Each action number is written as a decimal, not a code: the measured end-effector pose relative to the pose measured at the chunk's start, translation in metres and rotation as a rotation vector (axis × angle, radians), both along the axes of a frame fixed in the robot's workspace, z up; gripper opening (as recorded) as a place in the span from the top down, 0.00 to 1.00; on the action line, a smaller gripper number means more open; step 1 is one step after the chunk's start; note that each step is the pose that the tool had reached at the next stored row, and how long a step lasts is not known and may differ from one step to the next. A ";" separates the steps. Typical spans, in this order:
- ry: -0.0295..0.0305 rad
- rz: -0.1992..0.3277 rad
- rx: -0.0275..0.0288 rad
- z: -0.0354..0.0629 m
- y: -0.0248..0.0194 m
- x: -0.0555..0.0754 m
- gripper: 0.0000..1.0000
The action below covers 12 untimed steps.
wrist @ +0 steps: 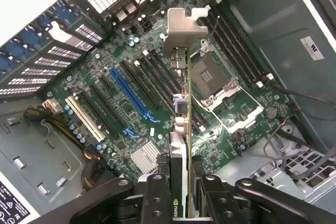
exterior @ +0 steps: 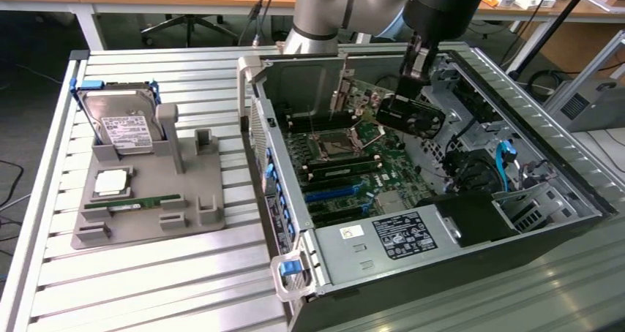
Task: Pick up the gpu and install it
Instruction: 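Insert the gpu into the slot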
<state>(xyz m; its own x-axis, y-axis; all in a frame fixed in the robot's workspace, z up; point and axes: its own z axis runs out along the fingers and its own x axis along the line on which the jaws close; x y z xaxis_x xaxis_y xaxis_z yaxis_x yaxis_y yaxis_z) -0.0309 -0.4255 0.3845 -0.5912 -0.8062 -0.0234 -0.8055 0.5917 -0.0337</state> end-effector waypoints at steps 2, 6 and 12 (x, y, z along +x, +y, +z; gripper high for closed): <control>0.0000 0.038 0.0000 -0.0001 0.0000 0.000 0.73; 0.0000 0.203 0.0001 -0.0003 -0.0001 0.000 0.73; 0.0000 0.299 0.0001 -0.0005 -0.0001 0.000 0.73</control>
